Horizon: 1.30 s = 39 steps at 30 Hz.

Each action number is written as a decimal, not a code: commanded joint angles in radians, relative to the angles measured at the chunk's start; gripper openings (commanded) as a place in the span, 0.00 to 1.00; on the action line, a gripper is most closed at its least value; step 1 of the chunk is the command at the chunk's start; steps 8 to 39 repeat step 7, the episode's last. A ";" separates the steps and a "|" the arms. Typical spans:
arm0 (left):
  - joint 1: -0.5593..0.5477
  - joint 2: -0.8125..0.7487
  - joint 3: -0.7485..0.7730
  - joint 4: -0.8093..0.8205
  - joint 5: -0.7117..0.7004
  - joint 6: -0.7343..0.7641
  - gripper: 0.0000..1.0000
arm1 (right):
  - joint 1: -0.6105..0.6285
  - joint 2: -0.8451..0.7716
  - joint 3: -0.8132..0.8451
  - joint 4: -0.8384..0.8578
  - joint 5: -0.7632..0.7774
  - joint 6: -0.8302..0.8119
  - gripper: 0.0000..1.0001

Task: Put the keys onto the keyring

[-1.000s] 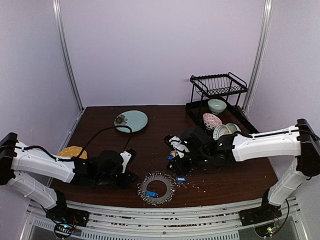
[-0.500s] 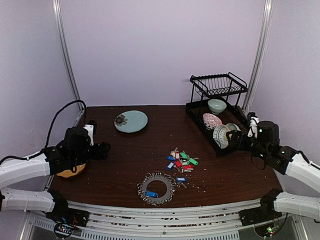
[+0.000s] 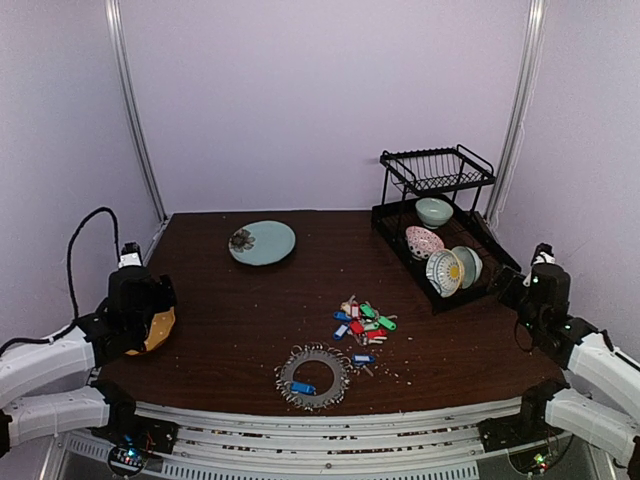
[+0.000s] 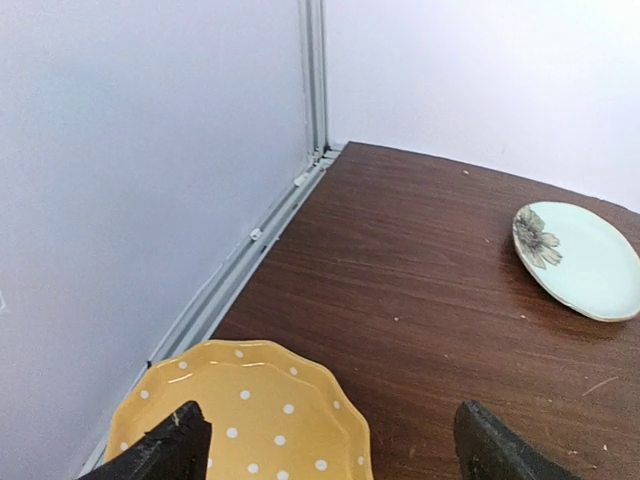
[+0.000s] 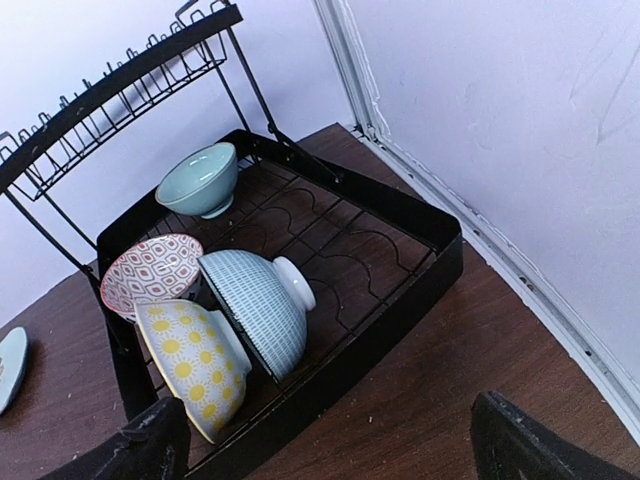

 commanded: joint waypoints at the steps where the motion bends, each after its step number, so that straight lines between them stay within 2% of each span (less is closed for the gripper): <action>1: 0.006 -0.017 -0.059 0.153 -0.114 0.019 0.87 | -0.006 -0.024 -0.053 0.087 0.071 0.086 1.00; 7: 0.006 0.013 -0.045 0.162 -0.095 0.042 0.87 | -0.006 -0.098 -0.087 0.075 0.116 0.106 1.00; 39: 0.006 0.013 -0.045 0.162 -0.095 0.042 0.87 | -0.006 -0.098 -0.087 0.075 0.116 0.106 1.00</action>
